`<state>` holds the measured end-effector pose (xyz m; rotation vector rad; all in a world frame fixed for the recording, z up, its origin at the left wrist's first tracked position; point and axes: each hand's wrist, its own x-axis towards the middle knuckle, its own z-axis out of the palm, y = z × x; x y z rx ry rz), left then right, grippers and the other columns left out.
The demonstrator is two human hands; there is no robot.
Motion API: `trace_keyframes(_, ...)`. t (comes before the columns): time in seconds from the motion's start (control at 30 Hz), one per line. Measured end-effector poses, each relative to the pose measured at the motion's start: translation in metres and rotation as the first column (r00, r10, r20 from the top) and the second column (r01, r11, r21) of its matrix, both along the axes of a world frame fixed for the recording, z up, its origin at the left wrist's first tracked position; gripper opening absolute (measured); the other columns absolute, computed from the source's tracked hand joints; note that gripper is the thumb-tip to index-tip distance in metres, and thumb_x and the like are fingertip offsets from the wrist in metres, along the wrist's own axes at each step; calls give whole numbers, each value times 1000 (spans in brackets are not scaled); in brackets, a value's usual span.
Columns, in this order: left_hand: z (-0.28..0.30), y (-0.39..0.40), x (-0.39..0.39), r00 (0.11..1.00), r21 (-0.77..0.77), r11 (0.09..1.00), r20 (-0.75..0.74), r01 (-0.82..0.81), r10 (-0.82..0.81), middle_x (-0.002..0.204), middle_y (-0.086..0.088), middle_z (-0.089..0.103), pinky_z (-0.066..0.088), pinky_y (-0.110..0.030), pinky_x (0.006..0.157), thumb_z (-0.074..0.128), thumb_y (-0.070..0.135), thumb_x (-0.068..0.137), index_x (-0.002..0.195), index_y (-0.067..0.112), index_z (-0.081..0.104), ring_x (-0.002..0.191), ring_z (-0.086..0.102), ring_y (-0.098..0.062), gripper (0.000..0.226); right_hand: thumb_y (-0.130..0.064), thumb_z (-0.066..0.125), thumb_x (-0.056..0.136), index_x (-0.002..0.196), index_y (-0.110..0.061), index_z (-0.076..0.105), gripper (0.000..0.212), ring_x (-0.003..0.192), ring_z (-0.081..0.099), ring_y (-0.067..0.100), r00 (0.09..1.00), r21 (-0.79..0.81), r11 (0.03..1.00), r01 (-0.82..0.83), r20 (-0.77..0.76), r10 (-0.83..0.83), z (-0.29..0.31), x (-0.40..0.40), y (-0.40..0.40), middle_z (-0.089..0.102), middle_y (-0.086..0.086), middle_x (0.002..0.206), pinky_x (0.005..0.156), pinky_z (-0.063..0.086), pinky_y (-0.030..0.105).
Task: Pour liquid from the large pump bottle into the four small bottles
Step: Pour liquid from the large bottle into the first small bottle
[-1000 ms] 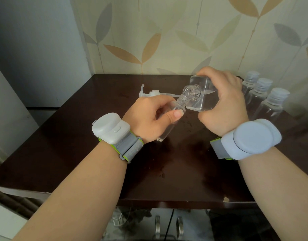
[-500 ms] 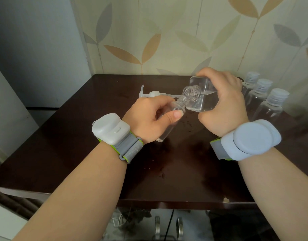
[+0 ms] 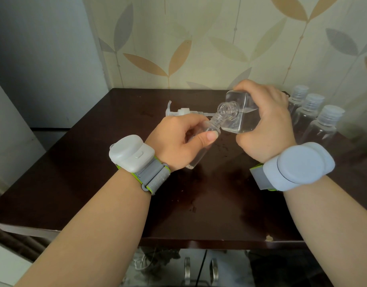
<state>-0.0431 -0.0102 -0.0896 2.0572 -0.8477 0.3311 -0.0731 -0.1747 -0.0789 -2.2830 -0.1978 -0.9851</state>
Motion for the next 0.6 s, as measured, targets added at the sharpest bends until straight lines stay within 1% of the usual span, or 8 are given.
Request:
trace_keyframes(0.17, 0, 0, 0, 1000, -1, 1000, -9, 2, -2, 74, -16, 65, 46, -40, 66, 51, 38, 79, 88, 8, 66, 68, 58, -28, 35, 8, 58, 57, 108, -15, 57, 57, 96, 30, 18, 1000, -9, 1000, 13, -2, -13, 0, 1, -1, 40, -2, 95, 97, 26, 63)
trace_keyframes(0.3, 0, 0, 0, 1000, 1, 1000, -3, 2, -2, 72, -15, 63, 45, -38, 65, 51, 37, 79, 86, 7, 66, 67, 56, -25, 34, -5, 50, 55, 107, -16, 57, 54, 95, 30, 18, 1000, -12, 1000, 10, 0, -10, 1, 1, -1, 40, -3, 94, 97, 26, 62)
trace_keyframes(0.4, 0, 0, 0, 1000, 0, 1000, -5, 2, -2, 71, -15, 63, 43, -36, 64, 51, 37, 79, 85, 8, 66, 65, 54, -24, 33, -3, 50, 55, 108, -16, 57, 55, 95, 29, 17, 1000, -5, 1000, 3, 0, -3, 1, 1, 0, 40, -2, 94, 96, 26, 63)
trace_keyframes(0.5, 0, 0, 0, 1000, 0, 1000, -9, 1, -1, 71, -14, 63, 42, -33, 64, 51, 36, 79, 85, 8, 66, 65, 54, -23, 33, -7, 47, 53, 109, -17, 57, 57, 95, 29, 17, 1000, -4, 1000, 8, 1, -8, 1, 0, 0, 40, -3, 95, 97, 26, 64)
trace_keyframes(0.6, -1, 0, 0, 1000, 1, 1000, -9, 6, -6, 65, -9, 59, 40, -28, 59, 51, 36, 79, 83, 8, 66, 61, 52, -22, 31, 0, 52, 55, 109, -16, 57, 56, 96, 29, 17, 1000, -2, 1000, 8, -3, -8, 0, 1, 0, 40, -2, 95, 97, 26, 64)
